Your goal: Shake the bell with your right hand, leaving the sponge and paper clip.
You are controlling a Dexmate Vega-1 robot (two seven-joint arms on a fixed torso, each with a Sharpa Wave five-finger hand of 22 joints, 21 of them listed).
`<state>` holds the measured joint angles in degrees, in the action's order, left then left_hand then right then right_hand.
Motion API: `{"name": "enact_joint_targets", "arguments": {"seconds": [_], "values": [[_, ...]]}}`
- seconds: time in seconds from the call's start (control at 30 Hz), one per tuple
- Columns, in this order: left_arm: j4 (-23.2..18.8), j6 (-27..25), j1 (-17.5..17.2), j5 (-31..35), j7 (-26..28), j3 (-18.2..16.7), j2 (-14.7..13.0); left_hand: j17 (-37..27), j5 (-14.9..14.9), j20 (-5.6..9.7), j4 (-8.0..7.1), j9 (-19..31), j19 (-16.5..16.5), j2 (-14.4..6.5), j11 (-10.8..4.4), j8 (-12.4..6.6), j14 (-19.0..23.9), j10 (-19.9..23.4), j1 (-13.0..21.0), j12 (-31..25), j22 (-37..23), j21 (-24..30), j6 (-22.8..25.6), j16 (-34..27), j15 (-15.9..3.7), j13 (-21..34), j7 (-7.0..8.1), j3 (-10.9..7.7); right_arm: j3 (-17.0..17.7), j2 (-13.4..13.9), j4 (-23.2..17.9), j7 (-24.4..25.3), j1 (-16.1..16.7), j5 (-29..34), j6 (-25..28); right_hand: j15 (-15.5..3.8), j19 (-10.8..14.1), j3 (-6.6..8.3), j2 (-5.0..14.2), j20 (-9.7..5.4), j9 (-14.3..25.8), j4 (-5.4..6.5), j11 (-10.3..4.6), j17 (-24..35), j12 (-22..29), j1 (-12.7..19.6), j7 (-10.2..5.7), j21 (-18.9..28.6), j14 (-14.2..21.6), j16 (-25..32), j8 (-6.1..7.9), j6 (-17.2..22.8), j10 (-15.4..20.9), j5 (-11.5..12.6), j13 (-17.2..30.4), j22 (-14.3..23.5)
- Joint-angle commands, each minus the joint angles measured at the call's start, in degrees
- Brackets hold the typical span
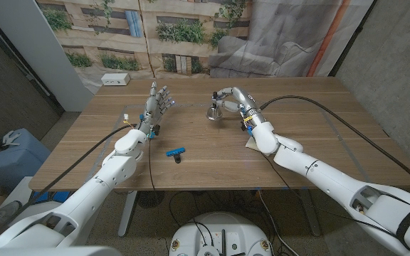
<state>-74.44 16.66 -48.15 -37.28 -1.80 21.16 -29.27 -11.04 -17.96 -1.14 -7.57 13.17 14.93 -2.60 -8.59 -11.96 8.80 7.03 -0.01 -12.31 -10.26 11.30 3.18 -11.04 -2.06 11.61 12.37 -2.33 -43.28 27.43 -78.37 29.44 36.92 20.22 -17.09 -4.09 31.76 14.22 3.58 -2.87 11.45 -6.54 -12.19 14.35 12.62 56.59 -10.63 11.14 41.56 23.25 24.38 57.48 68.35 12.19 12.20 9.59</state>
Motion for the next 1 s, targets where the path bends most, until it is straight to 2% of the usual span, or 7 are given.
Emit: {"name": "enact_joint_targets", "arguments": {"seconds": [0.03,0.3,0.6,0.93,1.0], "values": [[0.0,0.0,0.0,0.0,0.0,0.0,0.0,-0.3,-0.4,-0.09,-0.38,0.3,0.4,-0.5,-0.33,-0.32,0.5,0.2,0.2,-0.3,-0.3,0.4,0.0,-0.3,-5.62,0.3,0.36,-0.02,3.2,1.5,-7.1,-14.8,2.4,-10.5,8.7,-8.28,-0.4,-0.02,0.26,-3.12,0.0,0.50,-0.04,0.1,-0.2,-1.0,0.20,-0.1,-0.3,-0.2,-0.20,0.0,-0.2,-0.1,0.2,0.2],[0.0,0.0,0.0,0.0,0.0,0.0,0.0,-0.3,-0.4,-0.05,-0.38,0.3,0.5,-0.5,-0.39,-0.33,0.5,0.2,0.2,-0.3,-0.3,0.4,0.0,-0.3,-5.62,0.3,0.35,-0.02,4.8,2.2,-10.1,-20.9,3.1,-17.0,12.4,-8.40,-0.3,-0.15,0.55,-2.79,-0.1,0.72,-0.03,0.1,0.0,-1.6,0.39,-0.1,0.1,-0.3,-0.27,0.1,-0.2,-0.1,0.5,0.2],[0.0,0.0,0.0,0.0,0.0,0.0,0.0,-0.3,-0.4,-0.06,-0.39,0.3,0.4,-0.5,-0.42,-0.33,0.5,0.1,0.2,-0.3,-0.3,0.4,0.0,-0.3,-5.61,0.3,0.35,-0.02,5.6,2.5,-12.4,-25.2,2.9,-22.7,17.4,-8.40,0.0,-0.32,0.68,-2.70,-0.2,0.76,-0.01,0.3,0.1,-2.0,0.85,0.0,0.6,-0.1,-0.37,0.1,-0.1,-0.1,0.7,0.2],[0.0,0.0,0.0,0.0,0.0,0.0,0.0,-0.3,-0.4,-0.07,-0.39,0.3,0.4,-0.5,-0.40,-0.34,0.5,0.2,0.2,-0.3,-0.3,0.4,0.0,-0.3,-5.59,0.3,0.35,-0.02,5.9,3.2,-14.3,-26.5,2.9,-26.3,22.1,-8.36,0.0,-0.46,0.70,-2.70,-0.2,0.77,0.03,0.3,0.1,-2.4,1.23,0.0,0.8,-0.2,-0.45,0.2,-0.2,-0.1,0.8,0.2],[0.0,0.0,0.0,0.0,0.0,0.0,0.0,-0.3,-0.4,-0.06,-0.39,0.3,0.4,-0.5,-0.40,-0.34,0.5,0.2,0.2,-0.3,-0.3,0.4,0.0,-0.3,-5.60,0.3,0.35,-0.02,5.8,3.4,-14.2,-26.8,2.9,-26.7,21.7,-8.35,-0.1,-0.49,0.72,-2.71,-0.2,0.75,0.03,0.3,0.1,-2.5,1.35,0.0,0.8,-0.3,-0.52,0.1,-0.2,-0.2,0.8,0.2]]}}
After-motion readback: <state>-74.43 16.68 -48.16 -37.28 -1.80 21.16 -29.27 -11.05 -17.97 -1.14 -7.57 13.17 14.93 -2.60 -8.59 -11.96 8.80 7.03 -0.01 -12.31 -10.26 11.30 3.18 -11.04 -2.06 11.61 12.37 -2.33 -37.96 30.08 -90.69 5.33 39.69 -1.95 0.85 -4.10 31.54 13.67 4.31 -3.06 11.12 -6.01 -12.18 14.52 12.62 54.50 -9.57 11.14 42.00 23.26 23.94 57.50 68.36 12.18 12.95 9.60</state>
